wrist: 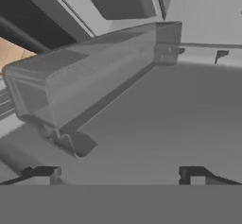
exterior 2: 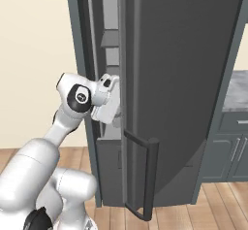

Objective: Retrieve the tangerine and apple from the fridge and place them into the bowl on the dining table.

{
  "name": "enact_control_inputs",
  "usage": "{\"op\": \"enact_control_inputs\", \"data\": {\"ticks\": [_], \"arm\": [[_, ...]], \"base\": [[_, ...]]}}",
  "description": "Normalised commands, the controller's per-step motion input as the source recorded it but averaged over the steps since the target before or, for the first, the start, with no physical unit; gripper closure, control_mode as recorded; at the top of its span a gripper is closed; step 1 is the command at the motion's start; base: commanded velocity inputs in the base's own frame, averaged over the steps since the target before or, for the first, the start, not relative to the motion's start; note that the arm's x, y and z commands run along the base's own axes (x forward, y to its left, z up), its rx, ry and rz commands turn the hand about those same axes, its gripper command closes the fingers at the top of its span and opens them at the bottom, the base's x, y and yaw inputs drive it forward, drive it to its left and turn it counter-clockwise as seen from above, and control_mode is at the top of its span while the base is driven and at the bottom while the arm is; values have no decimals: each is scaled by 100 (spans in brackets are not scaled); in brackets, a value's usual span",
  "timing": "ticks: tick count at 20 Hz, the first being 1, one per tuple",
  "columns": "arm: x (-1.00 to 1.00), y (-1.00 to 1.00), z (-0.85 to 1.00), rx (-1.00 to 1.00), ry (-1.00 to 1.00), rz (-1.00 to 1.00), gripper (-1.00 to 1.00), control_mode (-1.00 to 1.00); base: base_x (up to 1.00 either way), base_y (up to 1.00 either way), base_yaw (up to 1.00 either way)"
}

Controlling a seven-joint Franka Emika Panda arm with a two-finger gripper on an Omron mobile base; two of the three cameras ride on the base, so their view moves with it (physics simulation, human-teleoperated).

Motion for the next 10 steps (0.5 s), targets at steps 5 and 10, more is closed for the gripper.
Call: {"op": "enact_control_inputs", "data": {"ticks": [5,10], "arm": [[-17,-61,-1,-2,1,-3,-100,-100],[-75,-97,-7,0,0,-11,-100,-100]], "base": [[0,0,0],[0,0,0]]}}
